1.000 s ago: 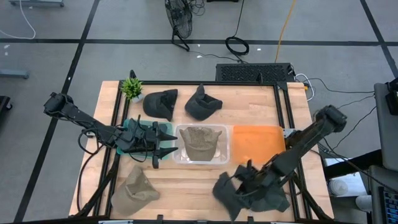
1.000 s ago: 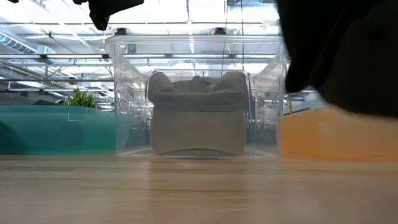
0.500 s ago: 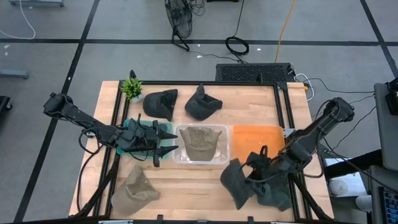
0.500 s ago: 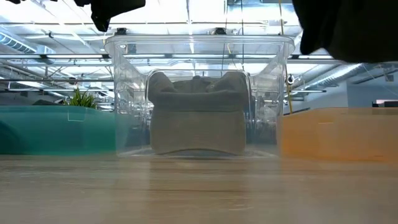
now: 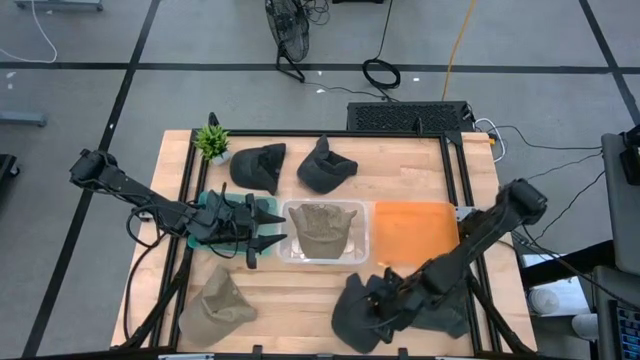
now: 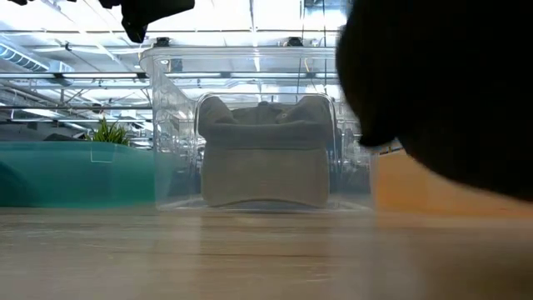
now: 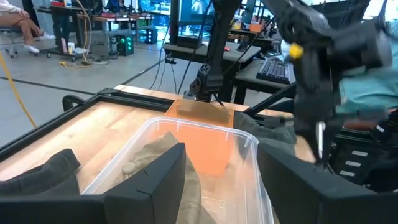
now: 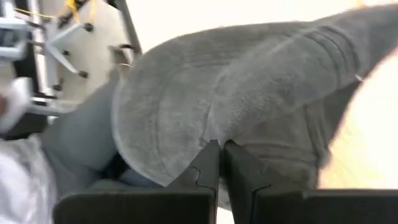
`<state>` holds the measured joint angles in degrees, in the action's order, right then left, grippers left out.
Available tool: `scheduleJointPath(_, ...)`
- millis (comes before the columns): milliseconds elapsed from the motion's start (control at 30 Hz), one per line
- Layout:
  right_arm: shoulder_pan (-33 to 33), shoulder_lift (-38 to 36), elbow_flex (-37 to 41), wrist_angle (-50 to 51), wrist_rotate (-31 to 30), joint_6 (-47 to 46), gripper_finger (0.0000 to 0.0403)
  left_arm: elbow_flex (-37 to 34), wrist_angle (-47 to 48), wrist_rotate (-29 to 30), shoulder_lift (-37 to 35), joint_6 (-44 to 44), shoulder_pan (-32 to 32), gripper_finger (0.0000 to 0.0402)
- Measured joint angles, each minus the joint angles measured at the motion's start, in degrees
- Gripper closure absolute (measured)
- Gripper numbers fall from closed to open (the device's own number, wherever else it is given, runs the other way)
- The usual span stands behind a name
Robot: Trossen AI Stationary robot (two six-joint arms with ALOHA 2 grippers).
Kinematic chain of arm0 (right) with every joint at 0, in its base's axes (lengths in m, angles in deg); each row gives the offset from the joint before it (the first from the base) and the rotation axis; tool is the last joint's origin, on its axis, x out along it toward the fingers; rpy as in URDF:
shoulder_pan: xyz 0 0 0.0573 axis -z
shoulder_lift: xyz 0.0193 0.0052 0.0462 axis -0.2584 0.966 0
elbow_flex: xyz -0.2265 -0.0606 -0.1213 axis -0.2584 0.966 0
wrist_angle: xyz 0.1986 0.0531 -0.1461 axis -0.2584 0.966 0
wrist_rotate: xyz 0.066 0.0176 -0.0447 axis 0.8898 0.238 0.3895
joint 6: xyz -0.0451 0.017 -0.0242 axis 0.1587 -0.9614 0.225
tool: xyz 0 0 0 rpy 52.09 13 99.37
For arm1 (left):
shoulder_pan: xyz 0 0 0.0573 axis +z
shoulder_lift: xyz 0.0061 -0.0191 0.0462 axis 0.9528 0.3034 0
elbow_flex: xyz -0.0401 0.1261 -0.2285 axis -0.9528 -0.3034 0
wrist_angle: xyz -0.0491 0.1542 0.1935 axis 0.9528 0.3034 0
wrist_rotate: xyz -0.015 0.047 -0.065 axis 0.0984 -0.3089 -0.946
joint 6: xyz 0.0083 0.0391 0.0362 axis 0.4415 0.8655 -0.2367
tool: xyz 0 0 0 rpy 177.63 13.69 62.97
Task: Pick & Place hat
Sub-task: Put the bottom black cap into the orange bin
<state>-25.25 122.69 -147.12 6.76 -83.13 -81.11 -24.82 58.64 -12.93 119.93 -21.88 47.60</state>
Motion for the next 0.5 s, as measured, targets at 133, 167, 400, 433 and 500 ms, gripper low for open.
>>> scheduleJointPath(133,0.3,4.3,0.0,-0.5,0.0,0.3,0.0389,0.0,0.0,0.0,0.0,-0.7,-0.2,0.019)
scheduleJointPath(167,0.5,5.1,0.0,-0.3,0.0,0.9,0.039,0.0,0.0,0.0,0.0,-0.7,-0.2,0.019)
scheduleJointPath(400,2.1,6.8,0.0,-2.3,1.3,1.1,0.0393,0.0,0.0,0.0,0.0,-0.2,-0.2,0.019)
scheduleJointPath(433,2.1,6.8,0.0,-2.9,1.6,1.1,0.0389,0.0,0.0,0.0,0.0,-0.2,-0.2,0.019)
scheduleJointPath(500,2.0,6.7,0.0,-3.8,2.7,1.5,0.0377,0.0,0.0,0.0,0.0,-0.2,-0.2,0.019)
